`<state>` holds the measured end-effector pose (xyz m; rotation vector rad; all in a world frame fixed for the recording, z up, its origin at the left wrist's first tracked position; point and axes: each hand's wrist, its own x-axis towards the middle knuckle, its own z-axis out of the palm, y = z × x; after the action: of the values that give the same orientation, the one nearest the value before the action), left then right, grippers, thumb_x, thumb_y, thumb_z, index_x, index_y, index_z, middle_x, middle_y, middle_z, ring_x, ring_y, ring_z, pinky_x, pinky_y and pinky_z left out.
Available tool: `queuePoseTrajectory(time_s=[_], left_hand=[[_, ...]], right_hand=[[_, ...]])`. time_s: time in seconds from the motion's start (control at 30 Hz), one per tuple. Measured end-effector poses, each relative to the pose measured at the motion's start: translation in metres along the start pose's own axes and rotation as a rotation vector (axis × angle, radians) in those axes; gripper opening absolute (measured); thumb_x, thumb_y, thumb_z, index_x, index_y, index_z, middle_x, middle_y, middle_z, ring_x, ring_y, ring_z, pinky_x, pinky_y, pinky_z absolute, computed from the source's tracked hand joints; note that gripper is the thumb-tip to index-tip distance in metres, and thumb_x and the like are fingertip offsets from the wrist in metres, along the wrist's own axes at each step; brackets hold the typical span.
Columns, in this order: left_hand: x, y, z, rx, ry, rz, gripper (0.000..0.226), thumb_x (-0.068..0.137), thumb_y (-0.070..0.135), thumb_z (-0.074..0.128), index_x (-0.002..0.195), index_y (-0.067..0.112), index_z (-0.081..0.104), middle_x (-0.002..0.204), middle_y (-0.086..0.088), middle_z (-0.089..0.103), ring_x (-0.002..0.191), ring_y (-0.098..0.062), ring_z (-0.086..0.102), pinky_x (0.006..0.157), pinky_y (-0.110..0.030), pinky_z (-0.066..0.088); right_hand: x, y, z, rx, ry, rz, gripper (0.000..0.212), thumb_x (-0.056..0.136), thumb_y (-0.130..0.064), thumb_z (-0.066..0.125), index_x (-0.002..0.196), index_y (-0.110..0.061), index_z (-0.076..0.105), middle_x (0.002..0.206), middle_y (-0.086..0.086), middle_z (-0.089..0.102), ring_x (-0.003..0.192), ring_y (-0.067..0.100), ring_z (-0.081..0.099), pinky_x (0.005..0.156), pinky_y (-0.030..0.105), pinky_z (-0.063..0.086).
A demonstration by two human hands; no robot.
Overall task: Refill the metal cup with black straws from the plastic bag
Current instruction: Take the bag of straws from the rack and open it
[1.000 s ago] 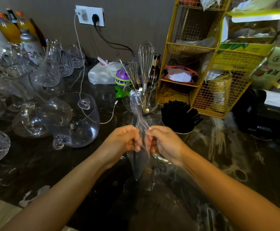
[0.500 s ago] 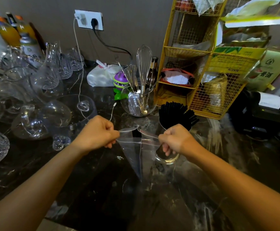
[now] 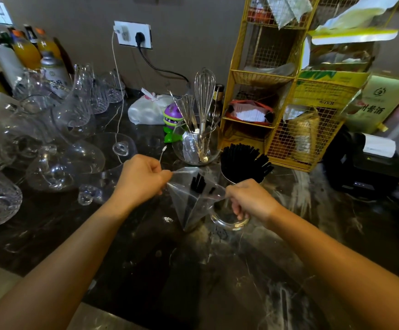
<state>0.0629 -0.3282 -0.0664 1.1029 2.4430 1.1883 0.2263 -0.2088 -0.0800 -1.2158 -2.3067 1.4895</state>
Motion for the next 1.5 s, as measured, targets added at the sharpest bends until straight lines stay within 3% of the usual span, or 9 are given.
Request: queuePoseTrajectory(time_s=[0.17, 0.37, 0.63, 0.83, 1.03, 1.1, 1.2, 1.27, 1.5], left_hand=[[-0.004, 0.011, -0.001, -0.007, -0.029, 0.094, 0.017, 0.072, 0.003, 0.062, 0.065, 0.014, 0.05, 0.06, -0.01, 0.062, 0.058, -0.02, 0.065, 0.063, -0.034, 0.053], [-0.008, 0.015, -0.002, 0.199, -0.101, 0.32, 0.015, 0.077, 0.005, 0.058, 0.09, 0.007, 0.064, 0.067, -0.011, 0.067, 0.06, -0.019, 0.058, 0.07, -0.033, 0.05], [-0.006, 0.008, -0.004, 0.301, -0.128, 0.603, 0.028, 0.081, 0.015, 0.047, 0.1, 0.013, 0.067, 0.091, -0.013, 0.073, 0.083, -0.03, 0.065, 0.075, -0.04, 0.054], [-0.001, -0.002, -0.017, 0.284, -0.211, 0.859, 0.042, 0.076, 0.032, 0.035, 0.098, 0.018, 0.068, 0.088, -0.006, 0.071, 0.079, -0.025, 0.067, 0.068, -0.044, 0.056], [0.009, -0.021, -0.031, -0.061, -0.429, 0.63, 0.034, 0.073, 0.046, 0.047, 0.098, 0.032, 0.065, 0.094, 0.003, 0.067, 0.086, -0.007, 0.062, 0.078, -0.027, 0.052], [0.016, -0.023, -0.033, -0.352, -0.377, 0.384, 0.026, 0.077, 0.041, 0.053, 0.103, 0.04, 0.055, 0.109, 0.008, 0.06, 0.097, 0.0, 0.058, 0.082, -0.017, 0.047], [0.036, -0.035, -0.025, -0.787, -0.346, -0.209, 0.038, 0.088, 0.034, 0.045, 0.125, 0.025, 0.041, 0.129, -0.005, 0.049, 0.117, -0.021, 0.049, 0.087, -0.033, 0.046], [0.048, -0.04, -0.017, -0.983, -0.546, -0.455, 0.057, 0.08, 0.038, 0.05, 0.129, 0.013, 0.036, 0.117, -0.014, 0.056, 0.099, -0.028, 0.062, 0.07, -0.041, 0.057], [0.08, 0.018, 0.019, -1.05, -0.79, -0.251, 0.019, 0.089, 0.011, 0.043, 0.086, 0.009, 0.062, 0.068, -0.003, 0.074, 0.064, -0.013, 0.069, 0.07, -0.03, 0.056]], right_hand=[[-0.01, -0.006, -0.001, 0.151, -0.127, 0.002, 0.015, 0.087, -0.027, 0.048, 0.083, -0.013, 0.046, 0.062, 0.005, 0.054, 0.047, 0.013, 0.051, 0.044, 0.02, 0.037], [-0.002, 0.007, 0.007, 0.593, -0.397, 0.163, 0.059, 0.088, -0.052, 0.032, 0.135, -0.018, 0.026, 0.109, 0.016, 0.057, 0.084, 0.029, 0.066, 0.066, 0.035, 0.058], [0.027, 0.017, 0.034, 1.053, -0.64, 0.321, 0.086, 0.073, -0.069, 0.035, 0.133, -0.008, 0.04, 0.12, 0.028, 0.056, 0.096, 0.043, 0.064, 0.077, 0.053, 0.054], [0.027, 0.002, 0.044, 1.062, -0.62, 0.227, 0.042, 0.076, -0.031, 0.043, 0.091, -0.003, 0.07, 0.09, 0.023, 0.072, 0.084, 0.038, 0.069, 0.074, 0.046, 0.057], [0.028, -0.02, 0.04, 0.999, -0.539, 0.166, 0.041, 0.083, 0.006, 0.023, 0.108, -0.006, 0.052, 0.09, 0.015, 0.067, 0.068, 0.025, 0.072, 0.063, 0.038, 0.059], [0.027, -0.027, 0.033, 0.967, -0.517, 0.111, 0.045, 0.083, 0.007, 0.022, 0.117, -0.007, 0.048, 0.1, 0.016, 0.061, 0.068, 0.024, 0.071, 0.059, 0.034, 0.061], [0.024, -0.036, 0.017, 0.981, -0.469, 0.061, 0.049, 0.077, 0.008, 0.028, 0.119, -0.009, 0.045, 0.104, 0.018, 0.061, 0.07, 0.025, 0.072, 0.052, 0.033, 0.059], [0.025, -0.041, 0.006, 1.02, -0.45, 0.036, 0.053, 0.069, 0.006, 0.035, 0.119, -0.01, 0.044, 0.104, 0.02, 0.064, 0.074, 0.027, 0.072, 0.052, 0.035, 0.059], [0.033, -0.052, -0.039, 0.899, -0.207, -0.07, 0.045, 0.074, -0.003, 0.051, 0.116, -0.017, 0.048, 0.086, 0.011, 0.074, 0.077, 0.025, 0.071, 0.07, 0.037, 0.059]])
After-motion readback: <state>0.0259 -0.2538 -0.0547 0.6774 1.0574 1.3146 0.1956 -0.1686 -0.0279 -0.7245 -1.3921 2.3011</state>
